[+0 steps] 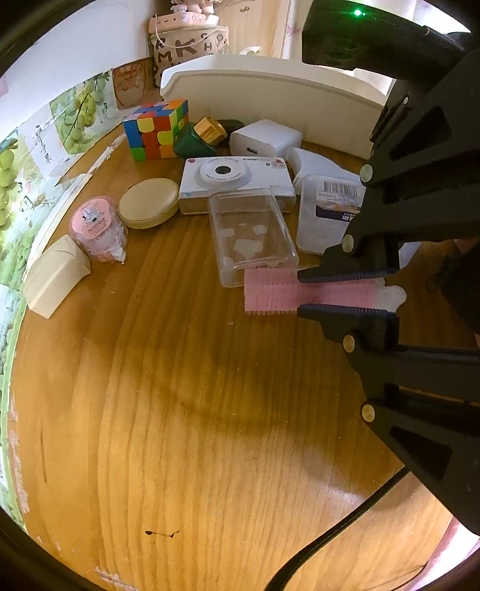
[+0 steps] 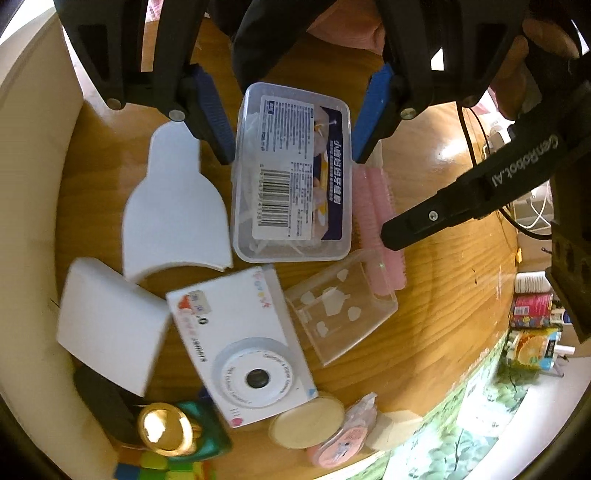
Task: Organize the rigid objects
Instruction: 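Carry the pink comb and clear toothbrush box over the white tray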
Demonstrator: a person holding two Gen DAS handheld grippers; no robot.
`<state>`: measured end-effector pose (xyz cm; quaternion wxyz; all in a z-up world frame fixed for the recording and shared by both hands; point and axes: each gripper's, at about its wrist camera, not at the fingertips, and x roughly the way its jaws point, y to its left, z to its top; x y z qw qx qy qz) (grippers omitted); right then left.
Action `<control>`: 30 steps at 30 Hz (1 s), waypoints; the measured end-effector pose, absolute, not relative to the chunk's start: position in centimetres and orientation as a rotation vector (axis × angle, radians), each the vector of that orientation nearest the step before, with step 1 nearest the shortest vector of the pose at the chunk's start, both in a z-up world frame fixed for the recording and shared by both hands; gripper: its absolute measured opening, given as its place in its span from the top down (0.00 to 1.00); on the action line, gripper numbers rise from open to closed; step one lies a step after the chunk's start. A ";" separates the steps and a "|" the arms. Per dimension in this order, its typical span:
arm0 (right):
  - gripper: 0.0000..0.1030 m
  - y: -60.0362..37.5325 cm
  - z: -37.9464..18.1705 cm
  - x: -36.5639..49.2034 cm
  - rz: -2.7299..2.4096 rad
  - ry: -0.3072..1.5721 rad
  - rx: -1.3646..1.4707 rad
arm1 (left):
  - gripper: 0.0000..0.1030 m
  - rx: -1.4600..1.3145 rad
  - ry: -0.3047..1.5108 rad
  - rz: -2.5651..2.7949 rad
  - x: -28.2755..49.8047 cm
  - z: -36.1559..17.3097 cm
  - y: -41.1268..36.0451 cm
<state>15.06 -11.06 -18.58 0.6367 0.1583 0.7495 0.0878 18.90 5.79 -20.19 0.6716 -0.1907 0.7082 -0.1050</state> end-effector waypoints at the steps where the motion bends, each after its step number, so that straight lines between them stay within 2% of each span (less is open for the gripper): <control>1: 0.37 -11.2 -18.4 14.9 0.199 1.710 0.367 | 0.90 -0.432 1.597 -0.244 18.9 -20.1 5.8; 16: 0.38 -12.2 -14.0 13.2 0.180 1.633 0.397 | 0.92 -0.419 1.607 -0.354 17.8 -18.0 7.5; 30: 0.38 -14.6 -7.5 11.9 0.362 1.456 0.329 | 0.92 -0.436 1.454 -0.301 15.3 -11.5 6.4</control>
